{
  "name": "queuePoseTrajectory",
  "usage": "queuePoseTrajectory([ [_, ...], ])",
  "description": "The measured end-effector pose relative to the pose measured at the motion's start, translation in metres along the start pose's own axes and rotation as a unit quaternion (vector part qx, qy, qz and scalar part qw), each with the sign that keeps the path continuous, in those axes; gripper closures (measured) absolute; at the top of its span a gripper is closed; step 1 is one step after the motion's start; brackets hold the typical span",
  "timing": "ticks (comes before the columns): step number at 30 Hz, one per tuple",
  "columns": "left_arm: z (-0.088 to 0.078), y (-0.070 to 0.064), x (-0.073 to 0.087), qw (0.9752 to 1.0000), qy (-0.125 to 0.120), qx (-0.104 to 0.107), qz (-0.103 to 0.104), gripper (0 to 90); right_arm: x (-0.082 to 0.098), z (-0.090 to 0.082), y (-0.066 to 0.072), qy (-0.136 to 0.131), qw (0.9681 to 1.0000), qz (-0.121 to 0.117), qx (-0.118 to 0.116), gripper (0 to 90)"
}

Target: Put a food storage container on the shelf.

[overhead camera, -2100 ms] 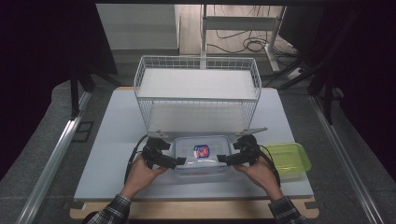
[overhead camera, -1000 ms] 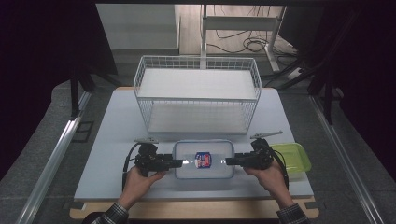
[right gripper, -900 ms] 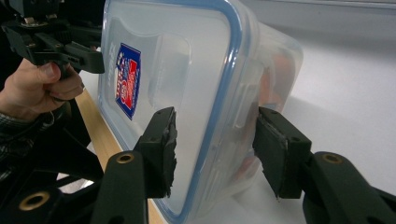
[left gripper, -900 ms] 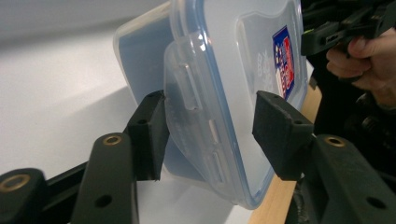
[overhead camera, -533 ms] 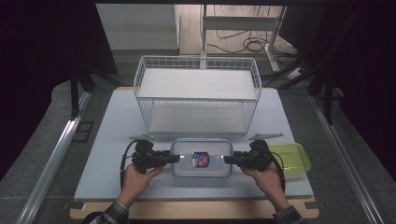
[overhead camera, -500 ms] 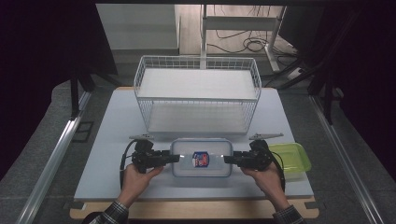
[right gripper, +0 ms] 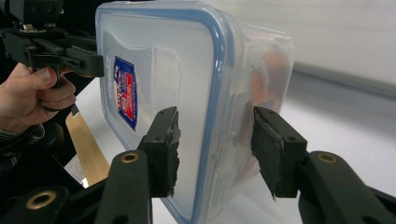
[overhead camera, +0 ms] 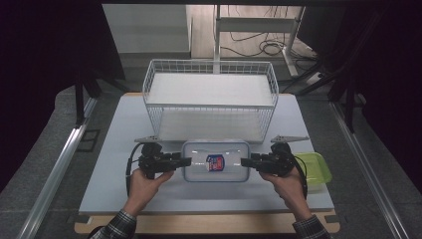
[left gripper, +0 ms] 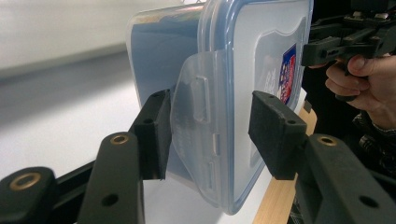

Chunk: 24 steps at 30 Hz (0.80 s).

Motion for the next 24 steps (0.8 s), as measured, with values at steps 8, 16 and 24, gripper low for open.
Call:
queuePoseTrajectory([
  [8,-0.012,-0.006,-0.023,0.9997,-0.013,-0.01,0.017,50.4,-0.016,-0.004,0.005,-0.012,0.9999,-0.001,-0.007,52.3],
  [16,-0.021,-0.009,-0.04,0.9993,-0.019,-0.016,0.028,50.4,-0.035,-0.008,0.009,-0.024,0.9996,-0.004,-0.013,52.7],
  [24,-0.03,-0.011,-0.057,0.999,-0.029,-0.019,0.03,50.5,-0.054,-0.01,0.013,-0.03,0.9994,-0.009,-0.015,52.8],
])
Point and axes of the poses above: each handheld gripper's, and its own axes: z roughly forward along the jaws, x roughly out of its underside, y roughly to its left, the point moved 9 cm from there along z, roughly forward along the jaws, and after that the axes turned 1 degree about -x, right-handed, at the moved point
